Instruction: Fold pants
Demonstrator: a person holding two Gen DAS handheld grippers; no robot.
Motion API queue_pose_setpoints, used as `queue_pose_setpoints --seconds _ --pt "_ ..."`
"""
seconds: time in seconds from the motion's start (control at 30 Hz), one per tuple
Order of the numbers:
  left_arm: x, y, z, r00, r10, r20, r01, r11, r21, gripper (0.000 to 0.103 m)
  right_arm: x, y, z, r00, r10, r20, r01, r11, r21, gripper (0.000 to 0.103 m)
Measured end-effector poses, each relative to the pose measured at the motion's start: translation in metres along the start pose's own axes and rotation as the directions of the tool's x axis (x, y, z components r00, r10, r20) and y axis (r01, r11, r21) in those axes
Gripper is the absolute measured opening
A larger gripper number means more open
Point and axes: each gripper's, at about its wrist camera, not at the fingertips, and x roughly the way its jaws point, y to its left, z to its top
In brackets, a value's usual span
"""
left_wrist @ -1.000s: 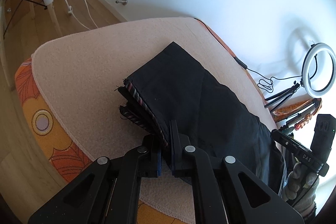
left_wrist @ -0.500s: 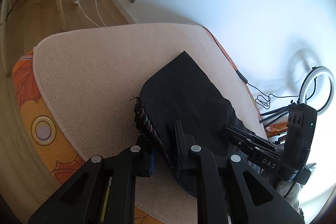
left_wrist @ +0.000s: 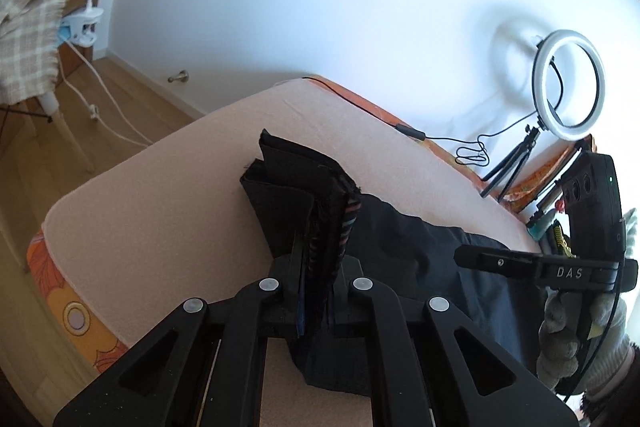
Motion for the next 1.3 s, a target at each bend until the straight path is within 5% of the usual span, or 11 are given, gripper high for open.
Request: queue_pose_setpoints --seconds 0.1,0.37,0.5,0.67,0.73,0.8,0.9,1.2,1.3 --pt "0.002 -0.03 -0.006 1.0 -0.026 -0.003 0.026 0.992 0.123 0.005 -0.019 -0.005 0.009 0.999 0.037 0.039 -0.038 0.999 0.034 0.059" --pt "0.004 -0.07 -0.034 0.997 -0.065 -0.049 0.077 0.953 0.294 0.005 -0.011 -0.014 0.026 0.982 0.185 0.03 -0.188 0.973 0.134 0.061" --pt "0.006 -0.083 -0.047 0.994 -0.077 -0.077 0.098 0.936 0.337 0.006 0.018 -0.017 0.025 0.99 0.129 -0.059 -0.117 0.978 0.174 0.065" --pt "0.007 -0.096 -0.058 0.99 -0.087 -0.108 0.123 0.911 0.394 0.005 0.03 -0.032 0.02 0.99 0.123 -0.069 -0.102 0.964 0.246 0.065" --pt "0.007 -0.101 -0.065 0.989 -0.084 -0.119 0.127 0.895 0.427 0.006 0.029 -0.034 0.02 0.996 0.042 -0.083 -0.022 0.973 0.23 0.058" --pt "0.007 -0.108 -0.072 0.987 -0.081 -0.141 0.138 0.875 0.463 0.006 0.02 -0.033 0.019 0.998 -0.033 -0.06 0.044 0.979 0.198 0.055" --pt "0.008 -0.115 -0.079 0.988 -0.066 -0.141 0.129 0.85 0.51 0.006 0.004 -0.037 0.018 1.0 0.016 0.007 -0.017 0.976 0.215 0.051" --pt "0.0 -0.113 -0.076 0.992 -0.053 -0.117 0.105 0.859 0.501 0.006 0.043 -0.038 0.018 0.994 0.028 -0.106 -0.003 0.975 0.222 0.051" --pt "0.002 -0.11 -0.076 0.992 -0.038 -0.118 0.092 0.862 0.499 0.006 0.053 -0.03 0.016 0.992 0.005 -0.123 0.018 0.982 0.187 0.038"
